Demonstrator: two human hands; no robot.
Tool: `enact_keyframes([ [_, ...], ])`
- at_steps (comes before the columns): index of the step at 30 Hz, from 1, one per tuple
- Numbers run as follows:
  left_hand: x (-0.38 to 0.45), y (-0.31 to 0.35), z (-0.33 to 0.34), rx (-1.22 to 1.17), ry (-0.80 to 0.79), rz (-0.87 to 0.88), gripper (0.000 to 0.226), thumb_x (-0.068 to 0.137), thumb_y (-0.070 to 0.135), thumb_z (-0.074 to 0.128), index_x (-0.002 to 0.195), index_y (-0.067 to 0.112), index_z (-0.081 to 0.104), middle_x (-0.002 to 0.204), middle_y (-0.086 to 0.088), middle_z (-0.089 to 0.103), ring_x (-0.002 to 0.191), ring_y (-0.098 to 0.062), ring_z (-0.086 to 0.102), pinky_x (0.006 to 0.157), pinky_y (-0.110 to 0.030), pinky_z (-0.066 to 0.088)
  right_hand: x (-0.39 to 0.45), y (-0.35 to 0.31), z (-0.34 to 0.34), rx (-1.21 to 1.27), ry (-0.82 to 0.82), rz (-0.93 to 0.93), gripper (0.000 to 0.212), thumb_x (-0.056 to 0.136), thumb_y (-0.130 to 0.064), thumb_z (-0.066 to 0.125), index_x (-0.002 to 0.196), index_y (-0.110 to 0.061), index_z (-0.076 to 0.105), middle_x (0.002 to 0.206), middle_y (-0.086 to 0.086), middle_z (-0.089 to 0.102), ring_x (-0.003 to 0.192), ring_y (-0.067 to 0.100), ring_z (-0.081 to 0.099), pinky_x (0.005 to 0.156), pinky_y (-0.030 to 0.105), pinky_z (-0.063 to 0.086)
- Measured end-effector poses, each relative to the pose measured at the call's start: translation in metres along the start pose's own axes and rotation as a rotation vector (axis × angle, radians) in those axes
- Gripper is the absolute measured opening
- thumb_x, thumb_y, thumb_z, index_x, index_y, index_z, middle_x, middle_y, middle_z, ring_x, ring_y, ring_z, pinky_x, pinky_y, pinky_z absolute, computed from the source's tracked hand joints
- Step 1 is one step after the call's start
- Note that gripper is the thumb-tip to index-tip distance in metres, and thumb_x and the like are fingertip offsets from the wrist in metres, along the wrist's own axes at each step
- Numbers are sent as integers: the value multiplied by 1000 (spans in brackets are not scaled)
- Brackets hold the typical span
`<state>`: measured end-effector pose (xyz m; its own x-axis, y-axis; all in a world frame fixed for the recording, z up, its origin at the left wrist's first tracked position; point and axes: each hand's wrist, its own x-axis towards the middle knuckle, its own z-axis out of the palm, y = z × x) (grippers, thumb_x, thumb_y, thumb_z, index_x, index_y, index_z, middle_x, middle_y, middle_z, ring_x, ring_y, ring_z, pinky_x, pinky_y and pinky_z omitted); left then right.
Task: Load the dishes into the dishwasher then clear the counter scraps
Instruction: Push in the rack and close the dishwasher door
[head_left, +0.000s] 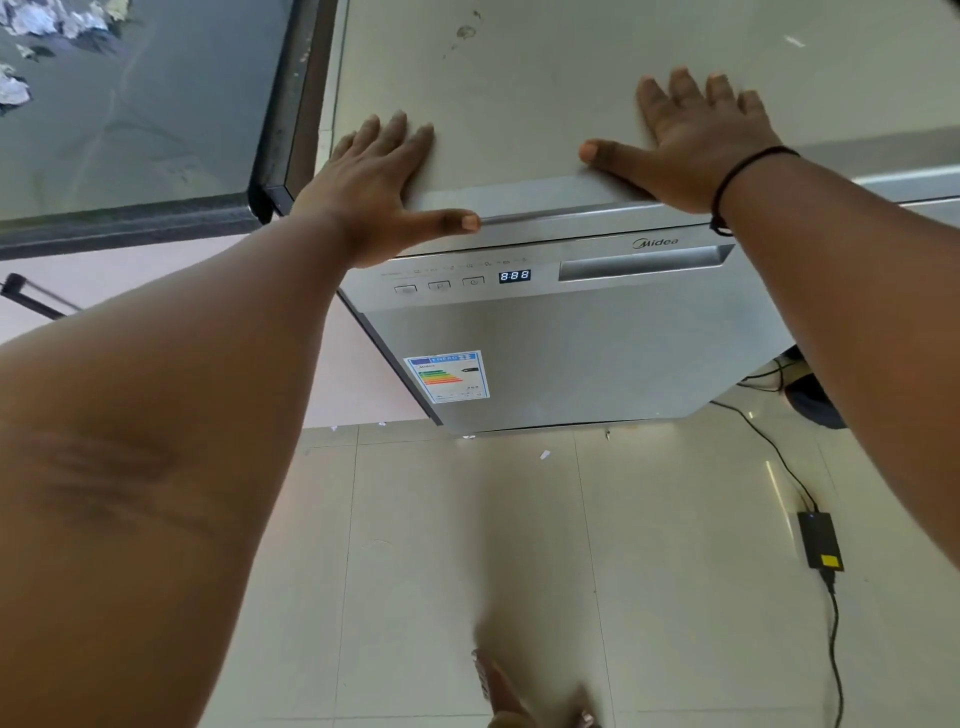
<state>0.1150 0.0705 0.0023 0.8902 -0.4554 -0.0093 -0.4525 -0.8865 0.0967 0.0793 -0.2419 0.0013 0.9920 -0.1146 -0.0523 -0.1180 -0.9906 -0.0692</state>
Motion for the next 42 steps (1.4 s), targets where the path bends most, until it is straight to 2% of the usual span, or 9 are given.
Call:
enact_keyframes([
  [8,-2,3,-3,-10,-19,9,120,60,99,30,153,27,6,162,-3,1,148,-22,-3,119,-39,-1,-4,-4,-4,2,-12,34,114,62,-97,5,153,-29,4,162,4,1,148,31,0,118,50,1],
  [16,0,2,-4,-31,-23,11,123,57,100,29,153,26,8,162,-5,2,148,-23,-2,119,-38,-2,0,-48,1,28,-26,238,102,78,-84,13,154,-17,0,161,11,-4,147,34,-5,118,48,-2],
  [24,3,1,8,-34,-10,46,132,50,105,21,152,21,12,161,-11,6,148,-32,1,120,-45,1,-2,-55,10,48,-31,325,97,81,-82,15,153,-17,7,161,8,3,147,34,2,117,49,3],
  [29,2,-5,-1,-78,-94,144,127,62,96,25,153,11,0,160,-15,-6,147,-33,-8,119,-46,-4,-21,-110,10,34,-22,483,81,92,-66,19,153,-13,12,160,15,7,145,39,6,118,50,5],
  [32,-8,-33,-9,23,-159,361,108,81,73,46,152,8,-3,161,-13,-5,148,-28,-3,119,-40,1,-33,-150,15,43,-51,484,73,94,-61,19,152,-18,14,161,11,6,145,39,7,117,51,4],
  [35,-27,-76,-26,43,-141,450,98,83,71,44,152,10,13,160,-11,12,147,-25,12,119,-43,4,-34,-193,12,64,-120,516,79,90,-70,15,153,-23,8,162,8,0,146,39,2,117,52,2],
  [38,-41,-135,-50,-98,-115,363,94,82,76,39,151,15,20,160,-7,13,148,-25,7,118,-44,-1,-20,-251,5,68,-200,549,103,72,-87,3,154,-25,0,161,10,-6,146,39,-1,115,55,1],
  [40,-48,-192,-64,-187,-74,214,90,84,74,38,152,19,19,161,-5,9,148,-24,1,119,-43,-1,-4,-302,2,107,-195,465,120,57,-95,-4,153,-23,-2,161,11,-7,147,36,-1,115,55,2],
  [42,-53,-253,-74,-177,-26,49,87,86,73,36,152,20,18,162,-5,7,148,-25,-2,119,-43,2,14,-351,2,132,-109,322,126,55,-96,-5,153,-19,0,161,10,-5,147,32,-1,116,52,4],
])
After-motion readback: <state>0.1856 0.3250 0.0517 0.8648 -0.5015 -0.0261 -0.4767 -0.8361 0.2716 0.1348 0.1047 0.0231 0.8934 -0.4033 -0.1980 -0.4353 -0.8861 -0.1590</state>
